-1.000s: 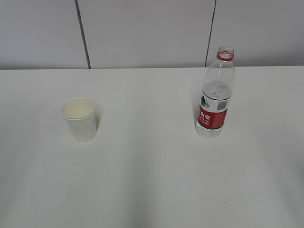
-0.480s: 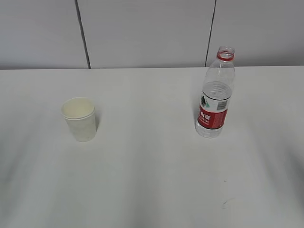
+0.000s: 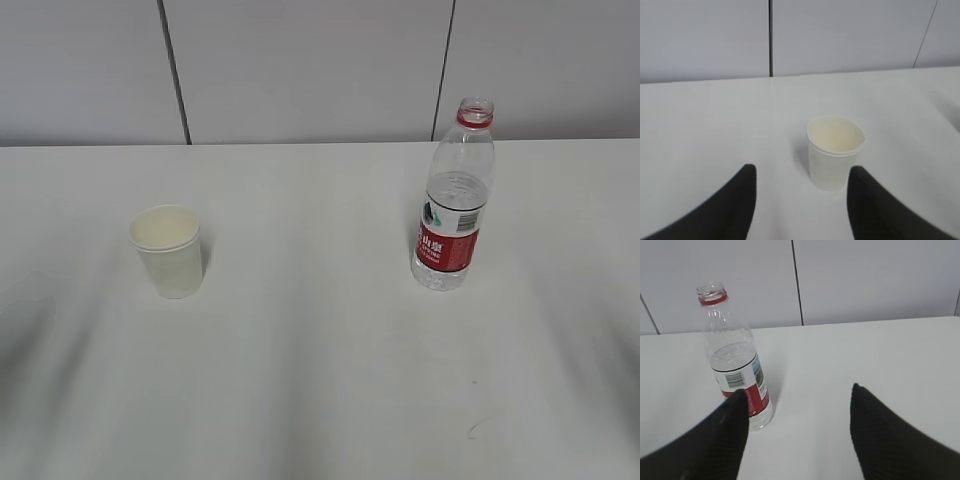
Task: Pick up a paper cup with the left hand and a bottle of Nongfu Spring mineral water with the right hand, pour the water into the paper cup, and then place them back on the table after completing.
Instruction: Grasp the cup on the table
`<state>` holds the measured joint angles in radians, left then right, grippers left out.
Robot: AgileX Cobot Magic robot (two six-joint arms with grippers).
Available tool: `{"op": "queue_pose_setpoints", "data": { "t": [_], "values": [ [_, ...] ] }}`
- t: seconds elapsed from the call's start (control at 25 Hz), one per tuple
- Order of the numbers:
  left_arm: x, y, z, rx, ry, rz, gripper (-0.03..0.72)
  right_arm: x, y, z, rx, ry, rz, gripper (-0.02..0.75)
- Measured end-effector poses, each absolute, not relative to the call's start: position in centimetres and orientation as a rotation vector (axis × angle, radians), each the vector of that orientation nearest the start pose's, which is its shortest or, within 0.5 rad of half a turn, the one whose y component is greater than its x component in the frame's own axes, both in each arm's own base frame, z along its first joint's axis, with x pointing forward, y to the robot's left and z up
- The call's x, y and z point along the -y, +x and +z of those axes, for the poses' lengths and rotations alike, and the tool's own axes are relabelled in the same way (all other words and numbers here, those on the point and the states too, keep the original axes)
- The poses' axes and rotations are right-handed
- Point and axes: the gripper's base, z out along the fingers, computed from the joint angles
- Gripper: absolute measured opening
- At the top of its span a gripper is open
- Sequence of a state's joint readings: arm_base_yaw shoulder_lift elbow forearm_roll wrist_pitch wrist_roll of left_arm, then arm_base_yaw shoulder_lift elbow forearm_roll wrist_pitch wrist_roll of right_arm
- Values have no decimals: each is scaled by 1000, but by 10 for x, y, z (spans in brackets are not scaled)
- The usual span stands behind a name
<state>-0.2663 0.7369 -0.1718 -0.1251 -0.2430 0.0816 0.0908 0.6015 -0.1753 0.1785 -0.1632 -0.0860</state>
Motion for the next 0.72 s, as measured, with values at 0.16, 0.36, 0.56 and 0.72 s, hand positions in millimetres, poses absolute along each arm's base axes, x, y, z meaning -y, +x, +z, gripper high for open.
{"op": "queue_pose_setpoints", "data": {
  "t": [0.16,0.36,0.56,0.72],
  "values": [
    [40,156,207,-1845,222,-158,373,-8,126,235,-1753,24,103,476],
    [48,179,186,-1844,261,-149,373,-8,126,236,-1731,28,101,476],
    [60,197,162,-1803,314,-219,373,-8,127,237,-1725,30,101,476],
    [69,206,138,-1798,378,-273,373,-8,127,237,-1725,30,101,476]
  ]
}}
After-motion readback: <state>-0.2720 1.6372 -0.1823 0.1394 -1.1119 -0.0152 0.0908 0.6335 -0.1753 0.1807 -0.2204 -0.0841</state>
